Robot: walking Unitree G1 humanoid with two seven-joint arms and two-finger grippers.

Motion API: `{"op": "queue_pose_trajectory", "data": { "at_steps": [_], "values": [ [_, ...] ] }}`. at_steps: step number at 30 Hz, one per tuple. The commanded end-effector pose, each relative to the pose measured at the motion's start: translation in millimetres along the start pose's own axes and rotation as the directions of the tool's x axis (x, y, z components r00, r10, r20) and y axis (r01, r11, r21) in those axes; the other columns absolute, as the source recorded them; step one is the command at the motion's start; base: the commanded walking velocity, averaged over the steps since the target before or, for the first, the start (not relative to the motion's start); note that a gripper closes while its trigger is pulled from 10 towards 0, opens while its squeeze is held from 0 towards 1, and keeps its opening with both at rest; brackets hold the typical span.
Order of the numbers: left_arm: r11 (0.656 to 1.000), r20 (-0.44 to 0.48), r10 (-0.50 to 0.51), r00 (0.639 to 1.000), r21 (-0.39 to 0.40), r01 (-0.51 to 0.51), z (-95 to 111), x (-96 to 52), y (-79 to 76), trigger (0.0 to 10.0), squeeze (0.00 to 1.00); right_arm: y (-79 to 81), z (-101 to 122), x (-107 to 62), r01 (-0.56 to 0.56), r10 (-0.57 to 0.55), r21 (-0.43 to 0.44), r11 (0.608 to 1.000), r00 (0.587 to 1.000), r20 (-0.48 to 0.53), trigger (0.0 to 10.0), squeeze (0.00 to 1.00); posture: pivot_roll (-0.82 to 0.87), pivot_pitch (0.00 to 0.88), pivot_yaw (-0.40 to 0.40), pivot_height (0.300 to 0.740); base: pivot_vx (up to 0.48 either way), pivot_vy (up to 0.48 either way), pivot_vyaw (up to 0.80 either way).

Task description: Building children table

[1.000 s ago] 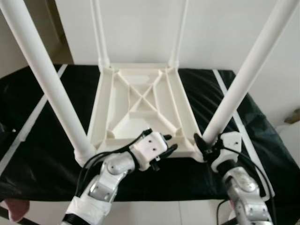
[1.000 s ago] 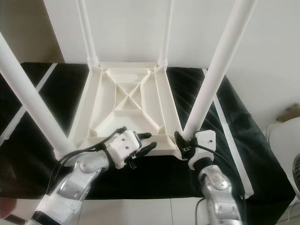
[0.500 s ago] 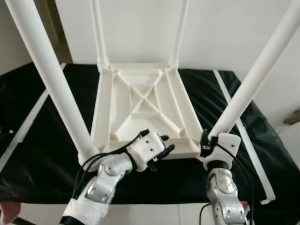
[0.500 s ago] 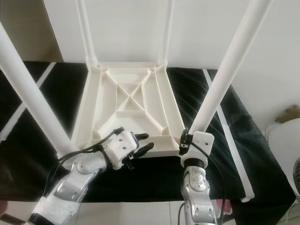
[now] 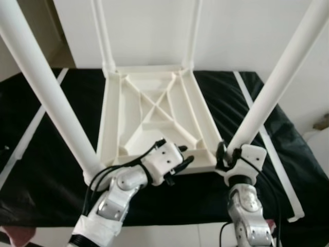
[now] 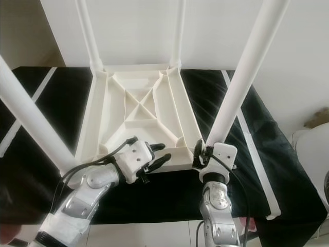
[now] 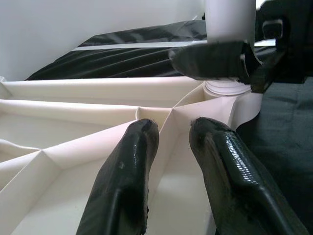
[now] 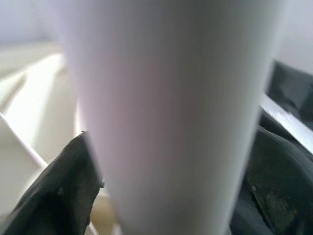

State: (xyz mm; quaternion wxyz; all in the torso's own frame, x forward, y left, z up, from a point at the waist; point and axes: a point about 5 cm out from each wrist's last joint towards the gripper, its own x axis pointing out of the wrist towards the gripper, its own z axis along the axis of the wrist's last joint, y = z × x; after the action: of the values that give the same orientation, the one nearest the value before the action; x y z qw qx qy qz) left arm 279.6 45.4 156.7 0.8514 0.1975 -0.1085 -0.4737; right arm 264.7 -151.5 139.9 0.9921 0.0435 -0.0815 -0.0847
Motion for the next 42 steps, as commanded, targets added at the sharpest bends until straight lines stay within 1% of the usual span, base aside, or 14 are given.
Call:
{"op": "queue_pose_trajectory", "data": {
  "at_steps": [1,5,6,9,12,21,25,26,28,29,31,36,38,42],
  "values": [
    [1.000,0.007,0.022,1.000,-0.016,-0.022,1.4,-0.6,1.9,10.0,0.00,-1.2,5.5,-6.0,-0.036,0.037,-0.021,0.999,0.998,0.041,10.0,1.00,-0.12,0.109,-0.005,0.740,0.000,0.000,0.00],
    [0.999,0.012,0.025,1.000,-0.021,-0.025,2.7,-1.5,2.4,10.0,0.00,-2.0,8.2,-10.0,-0.077,0.079,-0.035,0.996,0.995,0.053,10.0,1.00,-0.12,0.112,-0.004,0.740,0.000,0.000,0.00],
    [0.999,0.023,0.029,0.999,-0.032,-0.028,5.4,-3.4,2.7,10.0,0.00,-7.5,10.3,-19.7,-0.107,0.110,-0.055,0.993,0.992,0.063,10.0,0.00,-0.11,0.119,-0.002,0.740,0.000,0.000,0.00],
    [0.997,0.049,0.049,0.998,-0.063,-0.045,11.1,-7.6,7.2,10.0,0.00,-18.0,11.5,-36.5,-0.117,0.121,-0.064,0.991,0.991,0.059,10.0,0.00,-0.12,0.123,0.001,0.740,0.000,0.000,0.00],
    [0.997,0.054,0.048,0.997,-0.065,-0.045,12.7,-8.9,8.2,10.0,0.00,-20.4,12.0,-40.8,-0.120,0.125,-0.071,0.990,0.991,0.057,10.0,0.00,-0.12,0.125,0.002,0.740,0.000,0.000,0.00],
    [0.991,0.063,-0.095,0.993,-0.090,0.101,26.3,-22.1,-1.3,10.0,0.00,-26.4,0.4,-74.1,-0.294,0.292,-0.120,0.948,0.956,-0.033,10.0,0.00,-0.13,0.135,0.021,0.740,0.000,0.000,0.00],
    [0.985,0.045,-0.140,0.989,-0.095,0.144,25.3,-25.7,-6.7,10.0,0.00,-22.3,-6.7,-75.2,-0.381,0.375,-0.106,0.918,0.924,-0.076,10.0,0.00,-0.13,0.136,0.024,0.740,0.000,0.000,0.00],
    [0.981,0.034,-0.162,0.986,-0.104,0.165,25.5,-28.4,-9.5,10.0,0.00,-15.9,-10.3,-73.6,-0.467,0.458,-0.085,0.880,0.883,-0.100,10.0,0.00,-0.12,0.139,0.024,0.740,0.000,0.000,0.00],
    [0.979,0.031,-0.167,0.985,-0.110,0.169,26.3,-29.4,-9.9,10.0,0.00,-13.7,-10.5,-73.1,-0.495,0.487,-0.077,0.865,0.867,-0.105,10.0,0.00,-0.12,0.139,0.024,0.740,0.000,0.000,0.00],
    [0.977,0.017,-0.182,0.983,-0.114,0.183,27.0,-32.1,-11.0,10.0,0.00,-9.0,-9.4,-69.5,-0.554,0.546,-0.069,0.829,0.831,-0.109,10.0,0.00,-0.11,0.142,0.020,0.740,0.000,0.000,0.00],
    [0.976,0.006,-0.187,0.982,-0.112,0.187,27.9,-35.0,-11.1,10.0,0.00,-6.6,-7.1,-64.6,-0.580,0.573,-0.059,0.813,0.813,-0.100,10.0,0.00,-0.10,0.142,0.017,0.740,0.000,0.000,0.00],
    [0.975,-0.012,-0.190,0.982,-0.123,0.187,29.5,-41.2,-10.7,10.0,0.00,-5.7,-2.7,-50.6,-0.599,0.594,-0.082,0.797,0.801,-0.075,10.0,0.00,-0.09,0.142,0.009,0.740,0.000,0.000,0.00],
    [0.969,-0.030,-0.209,0.978,-0.141,0.202,29.8,-45.9,-14.3,10.0,0.00,-6.0,1.5,-39.3,-0.593,0.591,-0.082,0.801,0.805,-0.053,10.0,0.00,-0.09,0.139,0.006,0.740,0.000,0.000,0.00],
    [0.963,-0.047,-0.228,0.973,-0.155,0.218,28.2,-50.1,-18.0,10.0,0.00,-9.8,1.8,-33.4,-0.571,0.569,-0.097,0.815,0.821,-0.047,10.0,0.00,-0.08,0.136,-0.005,0.740,0.000,0.000,0.00]
  ]
}}
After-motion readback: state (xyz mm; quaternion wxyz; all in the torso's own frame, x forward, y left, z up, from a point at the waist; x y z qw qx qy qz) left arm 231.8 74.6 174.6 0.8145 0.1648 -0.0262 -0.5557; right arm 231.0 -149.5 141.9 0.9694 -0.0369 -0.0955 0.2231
